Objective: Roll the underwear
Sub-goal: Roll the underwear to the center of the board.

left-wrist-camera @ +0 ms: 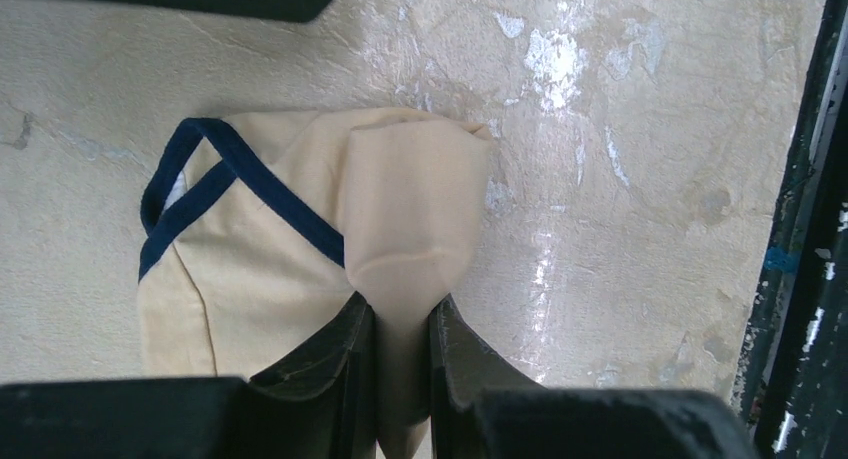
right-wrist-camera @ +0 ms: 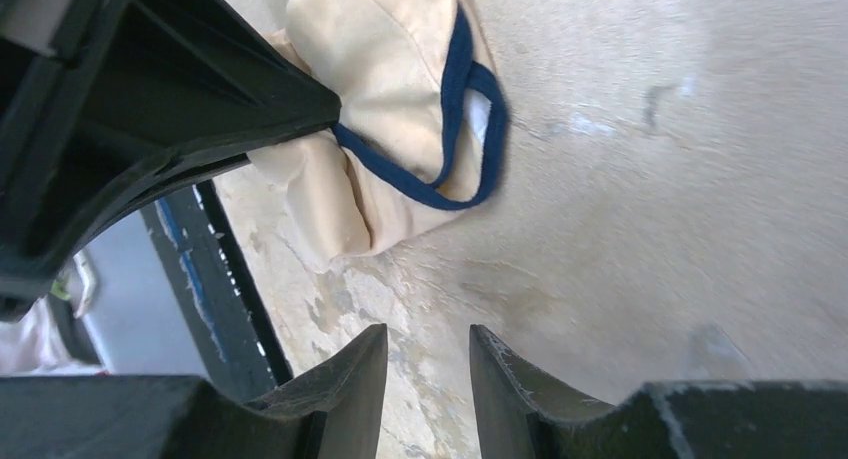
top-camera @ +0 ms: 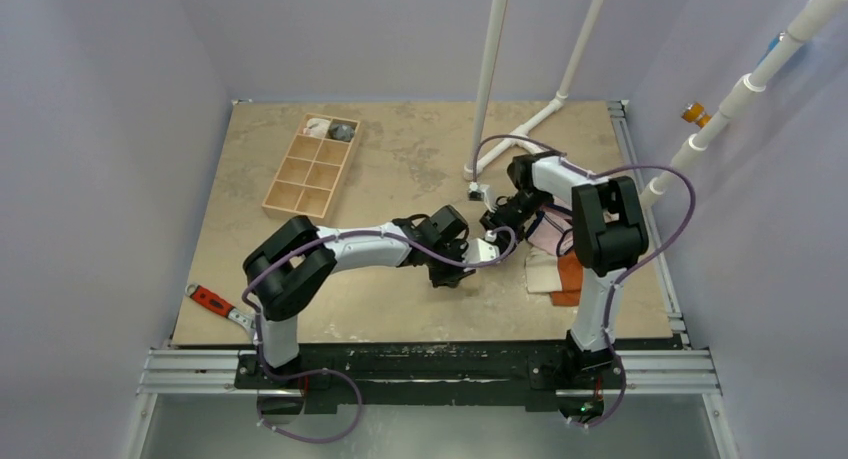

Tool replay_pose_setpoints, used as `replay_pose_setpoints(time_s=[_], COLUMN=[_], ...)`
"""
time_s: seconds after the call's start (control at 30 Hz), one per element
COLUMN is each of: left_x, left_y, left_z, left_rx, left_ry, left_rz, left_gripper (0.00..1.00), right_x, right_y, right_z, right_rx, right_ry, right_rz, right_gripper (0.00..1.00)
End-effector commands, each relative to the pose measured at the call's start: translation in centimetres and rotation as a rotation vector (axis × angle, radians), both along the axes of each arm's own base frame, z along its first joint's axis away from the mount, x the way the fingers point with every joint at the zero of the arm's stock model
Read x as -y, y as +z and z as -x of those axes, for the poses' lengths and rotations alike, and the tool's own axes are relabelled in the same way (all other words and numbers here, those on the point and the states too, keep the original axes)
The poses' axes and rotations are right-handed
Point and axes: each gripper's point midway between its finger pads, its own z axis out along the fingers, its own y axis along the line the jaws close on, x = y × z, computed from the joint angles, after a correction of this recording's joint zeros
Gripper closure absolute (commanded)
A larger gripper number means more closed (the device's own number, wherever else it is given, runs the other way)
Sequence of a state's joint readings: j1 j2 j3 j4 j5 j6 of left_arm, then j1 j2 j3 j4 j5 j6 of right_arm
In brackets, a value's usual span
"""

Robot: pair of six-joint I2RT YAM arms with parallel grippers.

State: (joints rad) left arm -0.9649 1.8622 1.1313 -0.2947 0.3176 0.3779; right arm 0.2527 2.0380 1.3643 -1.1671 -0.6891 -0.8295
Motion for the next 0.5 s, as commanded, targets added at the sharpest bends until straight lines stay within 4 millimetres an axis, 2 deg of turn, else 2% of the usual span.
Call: replay_pose_setpoints(time_s=[0.0, 0.27, 0.47], left_x=[-3.9, -4.3, -4.1], left_y=[-3.8, -2.9, -2.9], left_z=[3.4, 2.2, 1.8], left_rx=[-0.284, -0.511, -0.670], left_ry=[0.034, 0.112, 0.139], left_rz=[-0.139, -0.090, -0.088], left_gripper=[1.00, 1.00, 1.00], right_x=[0.4, 1.4, 2.9], right_y=[2.5, 5.7, 7.9], right_z=[-2.6, -5.8, -6.7], right_rx=[0.182, 0.420, 0.574], right_ry=[-0.072, -0.232, -0.327], right_rz=[-0.021, 0.031, 0.091], right_gripper=[0.64, 0.63, 0.63])
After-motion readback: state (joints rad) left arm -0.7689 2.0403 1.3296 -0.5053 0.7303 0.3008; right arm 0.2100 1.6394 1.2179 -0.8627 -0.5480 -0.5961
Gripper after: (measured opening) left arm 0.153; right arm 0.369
